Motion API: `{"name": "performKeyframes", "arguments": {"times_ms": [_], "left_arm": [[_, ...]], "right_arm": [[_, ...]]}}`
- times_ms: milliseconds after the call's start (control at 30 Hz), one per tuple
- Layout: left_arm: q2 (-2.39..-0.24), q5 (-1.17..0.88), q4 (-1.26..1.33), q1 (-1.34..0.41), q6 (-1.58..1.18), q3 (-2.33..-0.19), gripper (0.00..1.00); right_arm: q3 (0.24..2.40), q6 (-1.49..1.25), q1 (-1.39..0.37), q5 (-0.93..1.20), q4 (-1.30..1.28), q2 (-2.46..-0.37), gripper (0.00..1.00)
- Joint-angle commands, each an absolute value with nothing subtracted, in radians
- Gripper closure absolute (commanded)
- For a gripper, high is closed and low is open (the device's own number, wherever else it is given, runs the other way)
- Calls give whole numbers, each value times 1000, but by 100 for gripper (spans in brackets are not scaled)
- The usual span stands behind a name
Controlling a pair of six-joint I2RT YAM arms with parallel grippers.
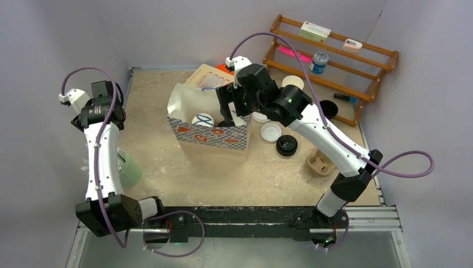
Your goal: Pack the takeout coffee
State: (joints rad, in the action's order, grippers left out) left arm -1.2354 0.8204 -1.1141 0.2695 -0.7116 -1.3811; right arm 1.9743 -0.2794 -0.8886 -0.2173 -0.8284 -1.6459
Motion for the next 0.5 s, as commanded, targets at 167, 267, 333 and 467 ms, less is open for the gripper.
{"name": "performKeyframes", "arguments": {"times_ms": [167, 267, 333, 467], "left_arm": [[-1222, 838, -1038, 272, -658, -1331, 57], [-1229, 843, -1019, 272, -649, -1320, 57], [-1235, 848, -1013, 272, -645, -1317, 58], [-1246, 886, -993, 272, -639, -1306, 66]], "right_arm": [[1976, -265, -884, -212, -813, -1613, 8], [1977, -266, -883, -215, -812, -1614, 8], [1977, -265, -884, -219, -813, -1614, 8], [1980, -264, -884, -225, -812, -1614, 7]]}}
